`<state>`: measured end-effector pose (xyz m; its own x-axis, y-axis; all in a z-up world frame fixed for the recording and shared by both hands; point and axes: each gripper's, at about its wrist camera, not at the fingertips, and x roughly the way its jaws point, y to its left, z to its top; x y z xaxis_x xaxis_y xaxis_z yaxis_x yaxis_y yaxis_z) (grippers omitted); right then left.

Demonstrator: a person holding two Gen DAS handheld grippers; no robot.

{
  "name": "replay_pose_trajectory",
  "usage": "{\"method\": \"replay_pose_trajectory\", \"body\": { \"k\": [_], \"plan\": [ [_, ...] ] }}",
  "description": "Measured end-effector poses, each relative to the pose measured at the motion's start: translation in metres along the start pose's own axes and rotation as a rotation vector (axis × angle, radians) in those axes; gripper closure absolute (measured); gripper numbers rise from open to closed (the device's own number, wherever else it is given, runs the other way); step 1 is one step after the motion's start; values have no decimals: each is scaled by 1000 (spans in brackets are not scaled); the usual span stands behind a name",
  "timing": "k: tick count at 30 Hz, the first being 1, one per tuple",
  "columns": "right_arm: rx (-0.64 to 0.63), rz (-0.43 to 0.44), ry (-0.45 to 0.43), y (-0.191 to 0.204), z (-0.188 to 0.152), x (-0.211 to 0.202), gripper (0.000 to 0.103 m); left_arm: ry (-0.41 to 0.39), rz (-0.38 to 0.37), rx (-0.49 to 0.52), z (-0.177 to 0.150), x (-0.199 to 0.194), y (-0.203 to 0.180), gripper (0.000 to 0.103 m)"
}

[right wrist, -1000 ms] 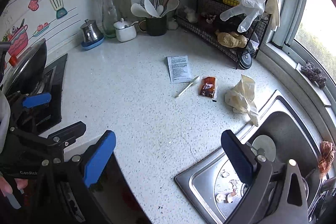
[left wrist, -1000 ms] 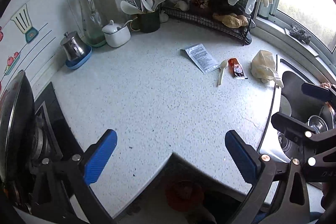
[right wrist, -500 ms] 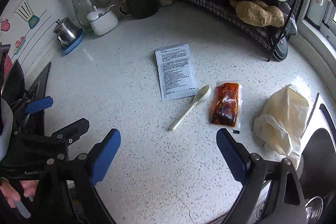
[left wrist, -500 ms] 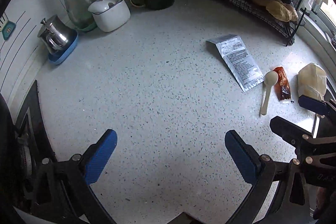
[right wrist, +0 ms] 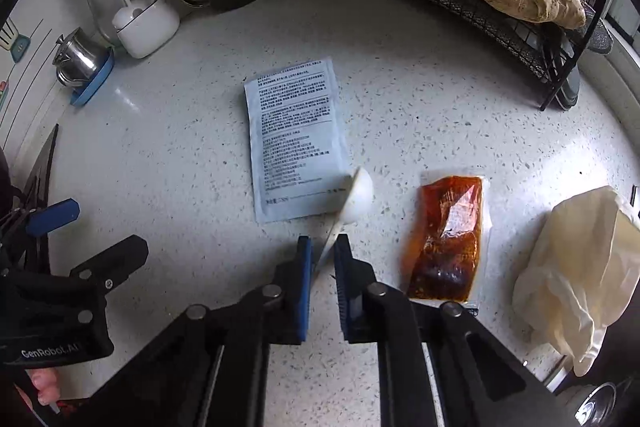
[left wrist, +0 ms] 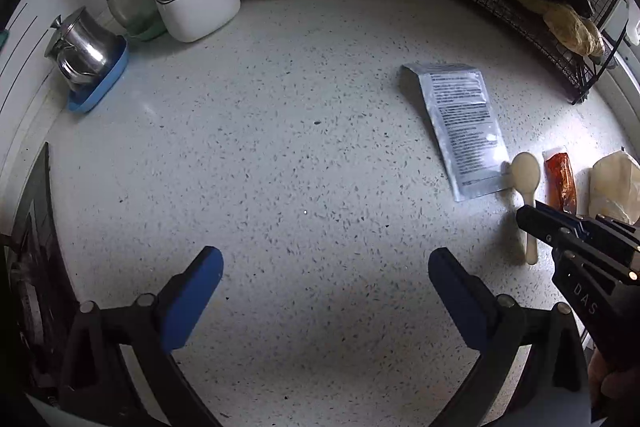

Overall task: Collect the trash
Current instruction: 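Grasp the white plastic spoon with the right tool, then grasp the white instruction leaflet with the left tool and lift it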

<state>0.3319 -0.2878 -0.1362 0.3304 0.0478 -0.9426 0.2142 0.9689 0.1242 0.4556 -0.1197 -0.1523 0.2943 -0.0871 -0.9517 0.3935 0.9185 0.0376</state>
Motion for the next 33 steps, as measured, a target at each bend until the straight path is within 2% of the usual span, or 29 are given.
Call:
{"method": "replay_pose_trajectory", "body": {
  "k": [7, 13, 19, 24, 30, 31, 33],
  "plan": [
    [4, 21, -86, -12, -2, -45, 100, -45, -60, 0, 17, -20, -15, 1],
    [20, 13, -116, -33, 10, -60, 100, -48, -98, 18, 48, -12, -33, 1],
    [52, 10, -125, -71, 20, -52, 100, -30, -102, 84, 80, 12, -56, 1],
    [78, 15, -122, -78, 25, -40, 100, -12, -113, 136, 105, 39, -73, 1],
    [89, 22, -114, -87, 28, -29, 100, 39, -36, 161, 122, 74, -86, 1],
    [84, 24, -116, -90, 27, -31, 100, 34, -41, 154, 124, 76, -85, 1],
    [68, 27, -121, -87, 28, -30, 100, 29, -89, 135, 127, 78, -84, 10]
  ]
}}
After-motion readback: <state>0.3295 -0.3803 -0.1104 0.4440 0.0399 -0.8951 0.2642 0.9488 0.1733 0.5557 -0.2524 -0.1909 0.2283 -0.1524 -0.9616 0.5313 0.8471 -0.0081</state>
